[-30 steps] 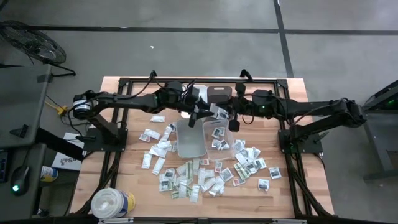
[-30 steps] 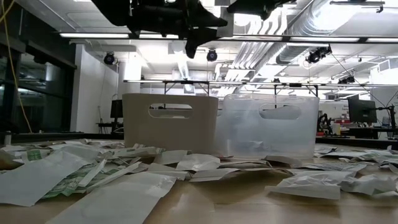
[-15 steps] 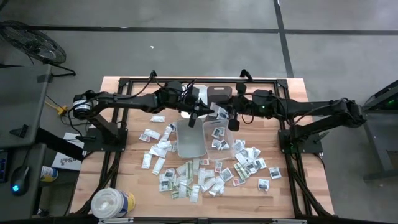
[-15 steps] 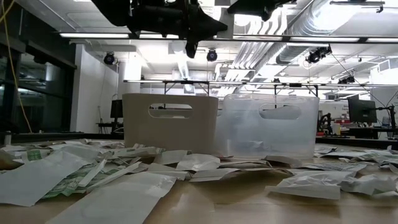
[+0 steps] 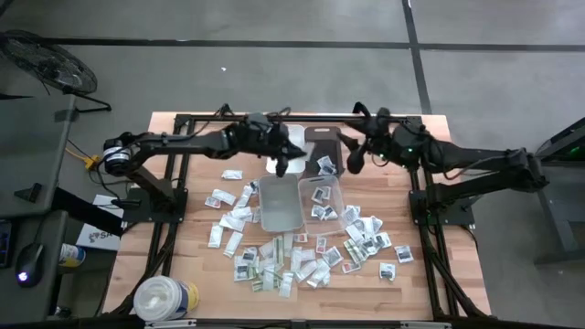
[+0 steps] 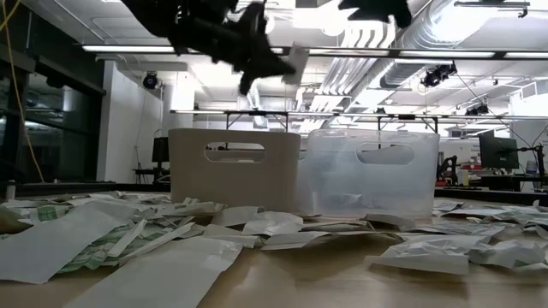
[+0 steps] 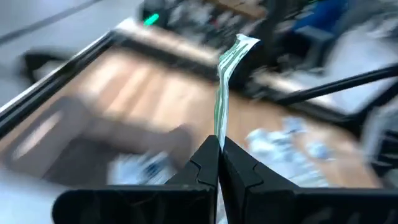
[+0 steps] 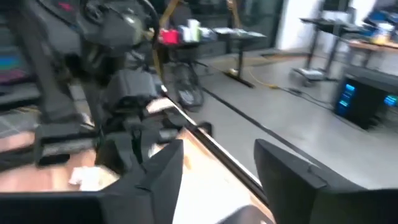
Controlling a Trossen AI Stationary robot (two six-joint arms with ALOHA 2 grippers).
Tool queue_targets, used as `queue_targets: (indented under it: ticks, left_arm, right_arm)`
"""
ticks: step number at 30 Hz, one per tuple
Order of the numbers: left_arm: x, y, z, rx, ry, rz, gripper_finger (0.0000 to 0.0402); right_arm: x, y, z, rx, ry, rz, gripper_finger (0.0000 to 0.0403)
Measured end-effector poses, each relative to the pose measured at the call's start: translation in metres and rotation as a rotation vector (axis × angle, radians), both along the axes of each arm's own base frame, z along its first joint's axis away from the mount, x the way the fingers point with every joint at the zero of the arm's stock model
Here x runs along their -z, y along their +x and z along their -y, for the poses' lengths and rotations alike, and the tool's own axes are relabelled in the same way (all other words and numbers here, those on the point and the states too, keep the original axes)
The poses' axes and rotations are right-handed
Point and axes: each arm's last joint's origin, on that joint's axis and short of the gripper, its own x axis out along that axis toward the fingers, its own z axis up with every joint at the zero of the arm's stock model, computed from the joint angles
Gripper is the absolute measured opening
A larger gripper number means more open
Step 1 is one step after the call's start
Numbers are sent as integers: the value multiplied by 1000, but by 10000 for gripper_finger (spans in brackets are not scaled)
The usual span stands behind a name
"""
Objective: Pick & Place First Aid Supplies
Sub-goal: Put the green bandage pack into the white bin
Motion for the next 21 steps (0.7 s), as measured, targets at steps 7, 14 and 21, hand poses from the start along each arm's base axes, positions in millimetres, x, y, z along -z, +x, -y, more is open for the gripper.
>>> queue_targets:
  ticks: [7, 14, 21]
  left_arm:
    - [22, -25, -32, -142, -65, -249, 0]
    - [43, -33, -59, -222, -115, -346, 0]
    - [69, -33, -76, -244, -225, -396, 1]
  right_arm:
    - [5, -17, -1, 50, 36, -89, 222]
    - [10, -18, -1, 66, 70, -127, 222]
    - [10, -19, -1, 82, 66, -129, 221]
